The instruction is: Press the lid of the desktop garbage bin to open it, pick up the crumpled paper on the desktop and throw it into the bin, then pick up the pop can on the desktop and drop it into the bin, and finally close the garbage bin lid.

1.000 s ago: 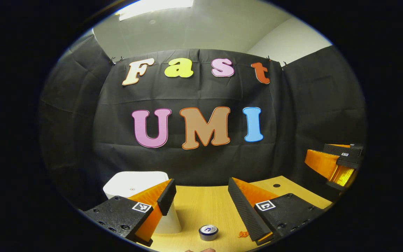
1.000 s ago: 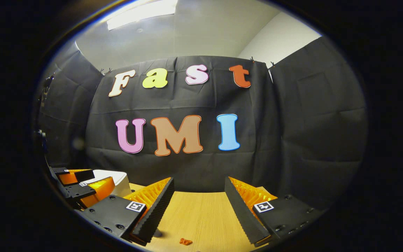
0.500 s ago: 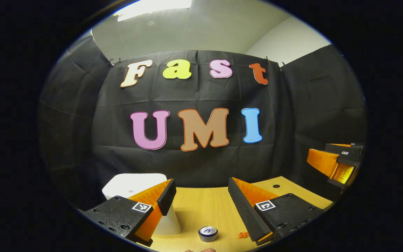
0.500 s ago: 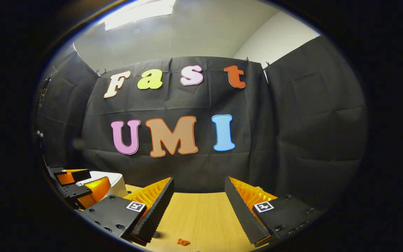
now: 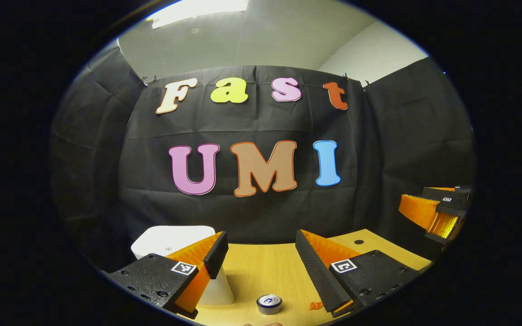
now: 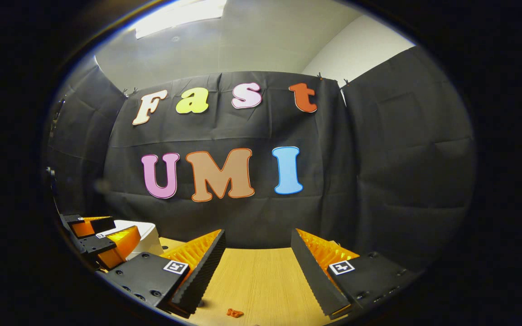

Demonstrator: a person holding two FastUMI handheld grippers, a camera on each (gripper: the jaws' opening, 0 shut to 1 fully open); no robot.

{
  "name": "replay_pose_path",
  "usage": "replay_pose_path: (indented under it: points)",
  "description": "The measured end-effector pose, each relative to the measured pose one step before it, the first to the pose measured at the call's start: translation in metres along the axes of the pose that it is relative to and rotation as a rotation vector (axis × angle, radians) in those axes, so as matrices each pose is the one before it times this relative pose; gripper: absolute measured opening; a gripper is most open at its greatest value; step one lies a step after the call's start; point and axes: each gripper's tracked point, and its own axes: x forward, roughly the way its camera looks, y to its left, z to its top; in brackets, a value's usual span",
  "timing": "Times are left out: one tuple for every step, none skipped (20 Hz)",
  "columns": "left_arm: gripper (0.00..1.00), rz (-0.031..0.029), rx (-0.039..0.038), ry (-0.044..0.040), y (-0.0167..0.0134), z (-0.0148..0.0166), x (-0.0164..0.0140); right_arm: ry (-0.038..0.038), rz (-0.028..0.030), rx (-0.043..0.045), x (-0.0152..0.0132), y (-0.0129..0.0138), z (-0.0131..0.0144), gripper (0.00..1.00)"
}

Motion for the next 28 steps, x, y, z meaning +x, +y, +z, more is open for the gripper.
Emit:
replay_pose_path:
  points:
    - [0.92,-0.00107,0.00161,-0.00139,-0.00015,0.00076,0.00020,-0.00013,0.00133,0.00136,0.00039,-0.00021,0.00071,0.96]
    - [0.92,-0.00142,0.00129,-0.00159,-0.00125,0.00021,0.00063,-0.00035,-0.00033,0.00059,0.00015,0.00054,-0.00096,0.96]
    - [0.92,-0.00264,0.00127,-0.00187,0.00008,0.00127,-0.00057,-0.00045,-0.00064,0.00014,0.00027,-0.00036,0.00074,0.96]
    - [0.92,-0.00268,0.00210,-0.00157,-0.00076,0.00043,0.00063,-0.00081,-0.00084,-0.00023,0.00084,0.00015,-0.00051,0.96]
    - [0.92,-0.00621,0.00028,-0.00251,-0.00049,0.00109,0.00141,0.00028,-0.00102,-0.00046,0.00067,-0.00022,-0.00003,1.00]
    - [0.92,-0.00843,0.00151,-0.00039,-0.00237,-0.00032,0.00009,0.00004,-0.00040,0.00025,-0.00069,0.00021,0.00024,0.96]
    - [0.92,-0.00280,0.00054,-0.00007,-0.00064,-0.00009,-0.00022,-0.00005,-0.00071,0.00025,-0.00039,-0.00029,-0.00010,0.96]
    - [0.87,-0.00564,0.00015,-0.00070,-0.00080,0.00035,-0.00027,0.00140,-0.00057,-0.00024,-0.00010,0.00001,-0.00075,0.96]
    - [0.85,0.00134,0.00045,-0.00383,0.00073,0.00001,0.00013,0.00088,-0.00075,-0.00013,-0.00046,0.00006,-0.00035,0.96]
    - [0.81,0.00190,0.00042,-0.00350,0.00143,0.00197,0.00017,0.00072,-0.00102,-0.00002,0.00007,-0.00022,-0.00083,0.96]
    - [0.77,0.00298,0.00330,-0.00134,0.00090,0.00007,-0.00063,0.00011,-0.00117,0.00008,-0.00060,-0.00008,0.00080,0.96]
    - [0.66,0.00184,0.00105,-0.00168,0.00096,0.00083,-0.00060,0.00036,-0.00036,-0.00019,-0.00033,-0.00006,-0.00079,0.96]
    - [0.63,-0.00007,0.00071,-0.00008,-0.00022,0.00008,-0.00015,0.00024,-0.00030,-0.00080,-0.00015,-0.00027,0.00015,0.96]
    - [0.60,-0.00125,0.00167,0.00170,-0.00056,0.00018,-0.00024,-0.00022,-0.00055,-0.00071,-0.00065,0.00048,0.00016,0.96]
    - [0.60,-0.00116,0.00198,0.00141,-0.00120,-0.00124,-0.00009,0.00024,0.00119,-0.00050,-0.00024,0.00026,0.00010,0.96]
    - [0.57,0.00562,0.00035,-0.00250,0.00171,0.00117,-0.00087,-0.00020,-0.00027,-0.00081,-0.00025,0.00057,-0.00031,0.96]
    - [0.53,0.00266,0.00237,-0.00171,0.00126,0.00061,0.00009,-0.00016,0.00087,-0.00101,-0.00072,-0.00047,0.00027,0.96]
    - [0.46,0.00046,0.00072,-0.00094,0.00097,0.00065,-0.00020,-0.00048,0.00011,-0.00083,0.00023,0.00010,-0.00004,0.96]
    - [0.39,0.00940,0.00422,0.00432,0.00079,-0.00172,-0.00026,-0.00080,0.00085,-0.00027,-0.00023,-0.00001,0.00038,0.96]
    - [0.29,0.00762,0.00277,0.00508,0.00211,-0.00059,-0.00096,0.00010,0.00018,-0.00064,-0.00069,0.00108,-0.00034,0.96]
    - [0.24,0.01671,0.00279,0.00768,0.00434,-0.00195,0.00030,0.00030,0.00010,-0.00089,0.00013,-0.00003,0.00017,0.96]
    - [0.12,0.00119,-0.00058,0.01266,0.00066,-0.00148,-0.00042,-0.00067,0.00062,-0.00015,0.00002,-0.00034,-0.00058,0.96]
    - [0.10,-0.00390,-0.00242,0.00815,-0.00195,-0.00311,-0.00033,-0.00098,0.00032,-0.00010,-0.00056,0.00036,0.00024,0.96]
    - [0.00,0.00554,0.00132,0.00651,0.00209,-0.00056,0.00018,-0.00060,0.00089,-0.00035,-0.00048,0.00079,0.00067,0.96]
    - [0.00,0.01031,0.00009,-0.00016,0.00530,0.00000,0.00109,-0.00186,-0.00013,-0.00101,0.00036,0.00053,0.00088,0.96]
    - [0.00,0.00907,0.00254,-0.00144,0.00413,0.00200,0.00226,-0.00155,-0.00100,-0.00136,0.00114,-0.00091,-0.00021,0.96]
    - [0.00,0.00860,0.00396,-0.00376,0.00457,0.00145,0.00101,-0.00137,-0.00145,-0.00045,-0.00024,-0.00040,0.00083,0.96]
    - [0.00,0.00630,0.00310,-0.00786,0.00458,0.00310,0.00299,-0.00102,-0.00244,-0.00006,0.00080,-0.00039,-0.00108,0.96]
